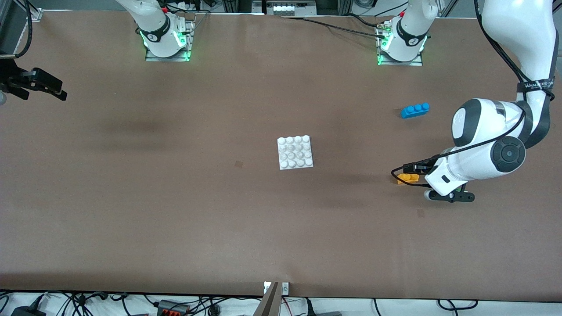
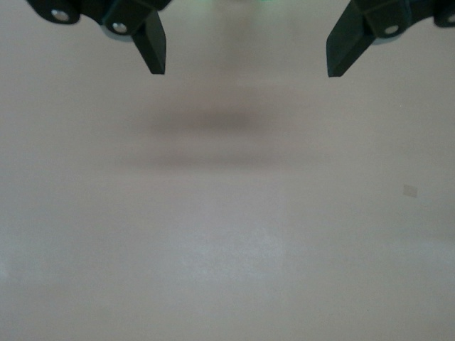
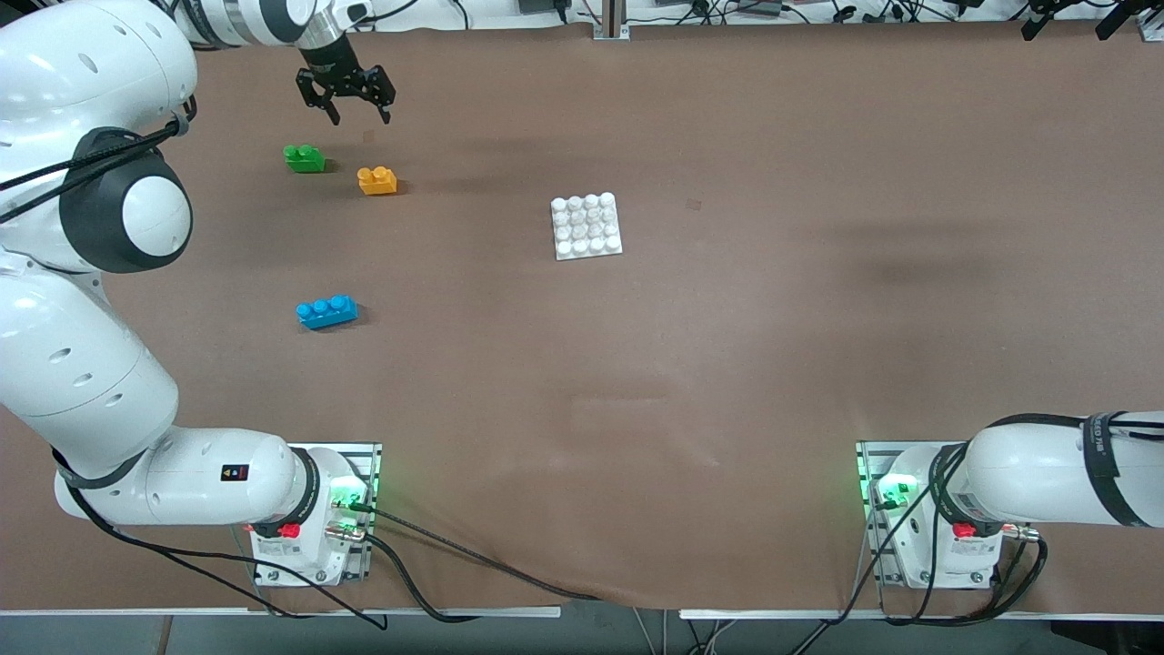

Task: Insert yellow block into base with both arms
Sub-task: 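Reach the left gripper down over the yellow brick, then close the left gripper on the yellow brick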

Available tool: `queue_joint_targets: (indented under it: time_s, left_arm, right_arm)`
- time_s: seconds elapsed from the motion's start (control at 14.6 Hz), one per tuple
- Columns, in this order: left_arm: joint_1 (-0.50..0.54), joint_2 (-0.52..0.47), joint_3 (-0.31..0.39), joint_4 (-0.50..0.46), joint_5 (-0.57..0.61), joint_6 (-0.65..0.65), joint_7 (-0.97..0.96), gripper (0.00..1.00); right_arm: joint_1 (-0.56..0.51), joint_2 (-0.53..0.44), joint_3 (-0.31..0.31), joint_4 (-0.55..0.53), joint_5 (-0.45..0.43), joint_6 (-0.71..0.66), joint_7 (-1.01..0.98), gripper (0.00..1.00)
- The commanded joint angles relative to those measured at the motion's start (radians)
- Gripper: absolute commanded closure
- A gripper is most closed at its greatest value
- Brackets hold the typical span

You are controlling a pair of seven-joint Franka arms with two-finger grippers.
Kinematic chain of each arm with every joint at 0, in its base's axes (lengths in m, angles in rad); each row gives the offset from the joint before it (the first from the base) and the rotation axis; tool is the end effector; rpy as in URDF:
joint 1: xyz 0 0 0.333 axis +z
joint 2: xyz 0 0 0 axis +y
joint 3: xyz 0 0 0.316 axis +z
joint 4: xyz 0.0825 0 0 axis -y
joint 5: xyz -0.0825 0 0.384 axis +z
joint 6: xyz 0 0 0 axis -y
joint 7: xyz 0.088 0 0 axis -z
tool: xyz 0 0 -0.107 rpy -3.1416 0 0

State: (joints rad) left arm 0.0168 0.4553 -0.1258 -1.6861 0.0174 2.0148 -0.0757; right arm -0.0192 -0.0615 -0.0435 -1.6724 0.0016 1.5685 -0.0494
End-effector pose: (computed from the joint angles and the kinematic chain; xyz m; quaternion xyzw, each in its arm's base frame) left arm 0.6516 -0.0622 0.3273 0.9978 -0.0162 -0.0630 0.0146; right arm 0.5322 -0.0339 0.6098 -0.9998 0.0066 0.0211 0.0033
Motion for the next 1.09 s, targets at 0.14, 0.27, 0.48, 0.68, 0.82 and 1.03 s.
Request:
queue_joint_targets:
  time_s: [0.14,0.27,0.48,0.68,0.82,1.03]
  left_arm:
    - [0.023,-0.036,-0.002,-0.2,0.033,0.295,0.039,0.0]
    - [0.032,-0.037,-0.003,-0.221,0.035,0.308,0.04,0.0]
    - [0.032,-0.02,-0.002,-0.234,0.033,0.378,0.04,0.0]
    - [0.034,-0.014,-0.002,-0.289,0.033,0.461,0.04,0.0]
    - [0.035,-0.004,0.002,-0.296,0.035,0.47,0.043,0.0]
    - [0.037,0.009,0.002,-0.296,0.033,0.472,0.042,0.0]
  right_arm:
    - [0.004,0.003,-0.004,0.019,0.017,-0.024,0.014,0.0]
    - [0.005,0.002,-0.003,0.019,0.017,-0.024,0.014,0.0]
    - [0.005,0.005,-0.003,0.019,0.018,-0.024,0.014,0.0]
    - [0.01,0.003,0.002,0.019,0.018,-0.024,0.016,0.0]
    - [0.005,0.003,-0.001,0.019,0.018,-0.024,0.014,0.0]
    - [0.005,0.003,-0.004,0.019,0.018,-0.03,0.013,0.0]
